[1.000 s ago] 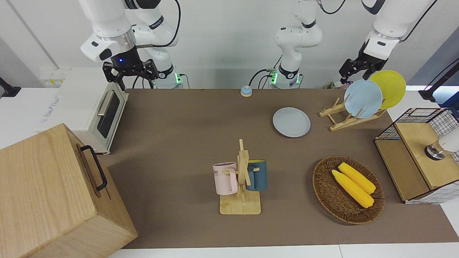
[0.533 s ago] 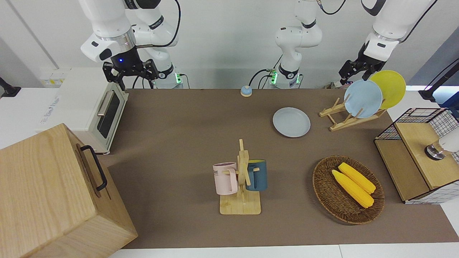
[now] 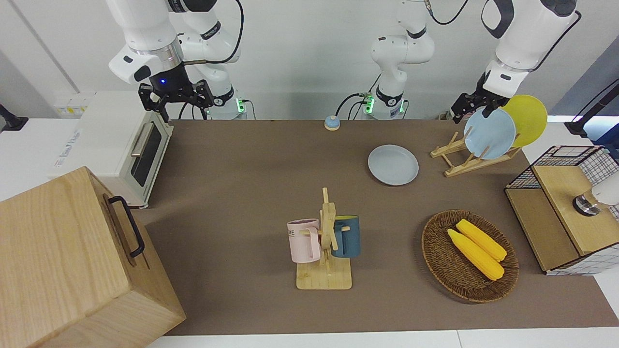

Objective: Pick gray plate from table and place it on lower plate rack with left arm
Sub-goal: 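Move the left gripper out to the edge of the gray plate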

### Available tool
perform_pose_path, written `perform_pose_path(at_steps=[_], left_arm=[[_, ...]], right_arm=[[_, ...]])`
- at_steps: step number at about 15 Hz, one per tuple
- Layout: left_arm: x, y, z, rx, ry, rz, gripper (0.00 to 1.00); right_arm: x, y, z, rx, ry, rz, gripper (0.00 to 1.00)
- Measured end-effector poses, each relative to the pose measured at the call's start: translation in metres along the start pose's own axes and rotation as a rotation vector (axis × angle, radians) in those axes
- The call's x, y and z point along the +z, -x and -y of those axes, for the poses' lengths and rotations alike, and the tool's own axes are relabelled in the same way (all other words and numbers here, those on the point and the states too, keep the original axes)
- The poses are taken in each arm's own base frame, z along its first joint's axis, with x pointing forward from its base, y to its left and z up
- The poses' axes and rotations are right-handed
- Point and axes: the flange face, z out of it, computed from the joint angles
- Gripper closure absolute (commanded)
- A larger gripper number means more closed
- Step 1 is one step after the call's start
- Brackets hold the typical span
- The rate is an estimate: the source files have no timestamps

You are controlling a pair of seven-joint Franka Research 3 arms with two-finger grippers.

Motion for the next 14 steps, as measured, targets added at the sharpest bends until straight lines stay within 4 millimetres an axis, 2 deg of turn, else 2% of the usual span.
perform_pose_path(at_steps=[4,7,12,14], left_arm=[[0.047,-0.007,-0.004,0.005,0.006,-0.005,0.01],[0.086,-0.006,-0.017,0.013,0.031,-0.006,0.01],[0.147,0.004,-0.037,-0.003,0.048,-0.007,0.01],[0.17,0.011,-0.038,-0.006,0.046,0.007,0.01]], right_arm=[[0.0,0.0,0.0,0.0,0.0,0.0,0.017],[0.0,0.0,0.0,0.0,0.0,0.0,0.017],[0.0,0.0,0.0,0.0,0.0,0.0,0.017],[0.0,0.0,0.0,0.0,0.0,0.0,0.017]])
